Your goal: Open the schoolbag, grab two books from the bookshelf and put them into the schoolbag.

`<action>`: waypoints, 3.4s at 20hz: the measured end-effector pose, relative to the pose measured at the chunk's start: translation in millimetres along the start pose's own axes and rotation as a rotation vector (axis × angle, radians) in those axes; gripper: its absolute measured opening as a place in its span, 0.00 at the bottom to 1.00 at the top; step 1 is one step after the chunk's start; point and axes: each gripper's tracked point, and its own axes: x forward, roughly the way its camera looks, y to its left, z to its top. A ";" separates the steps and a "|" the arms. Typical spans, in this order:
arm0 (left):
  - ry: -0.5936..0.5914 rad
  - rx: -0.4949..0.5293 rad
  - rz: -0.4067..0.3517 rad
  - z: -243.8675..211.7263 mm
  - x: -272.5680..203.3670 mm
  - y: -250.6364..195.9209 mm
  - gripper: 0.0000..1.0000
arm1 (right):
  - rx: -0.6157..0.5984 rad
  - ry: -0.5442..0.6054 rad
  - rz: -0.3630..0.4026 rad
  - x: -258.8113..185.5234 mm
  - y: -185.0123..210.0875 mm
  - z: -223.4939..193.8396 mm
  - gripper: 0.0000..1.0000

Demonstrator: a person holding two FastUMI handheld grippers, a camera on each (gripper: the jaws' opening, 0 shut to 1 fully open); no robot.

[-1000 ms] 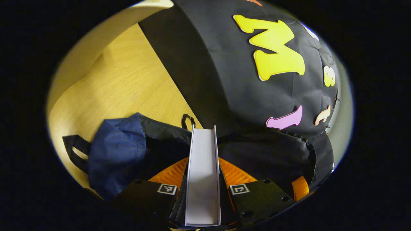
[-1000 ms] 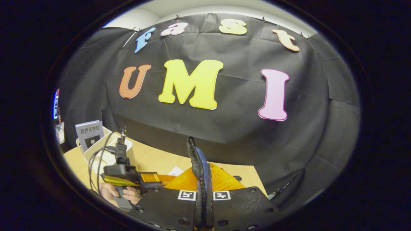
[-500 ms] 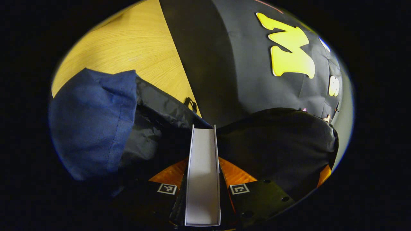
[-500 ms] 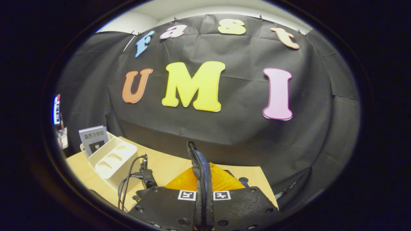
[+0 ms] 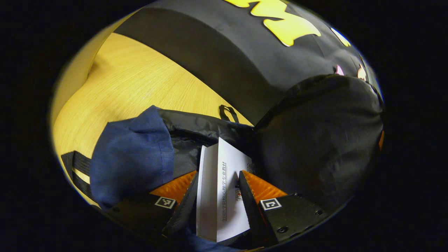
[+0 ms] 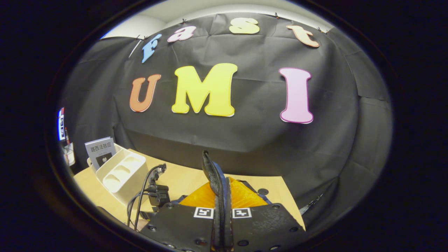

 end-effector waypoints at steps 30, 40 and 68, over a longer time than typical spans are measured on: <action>-0.288 0.686 0.230 157.0 -286.2 -24.3 0.98 | 0.023 0.057 0.030 -15.1 18.7 -42.2 0.05; -0.309 0.713 0.379 205.7 -376.0 20.9 0.98 | 0.037 0.049 0.043 -23.7 27.5 -51.5 0.05; 0.132 0.560 0.701 303.1 -370.0 231.5 0.74 | 0.085 -0.019 0.082 -31.8 54.6 -82.1 0.05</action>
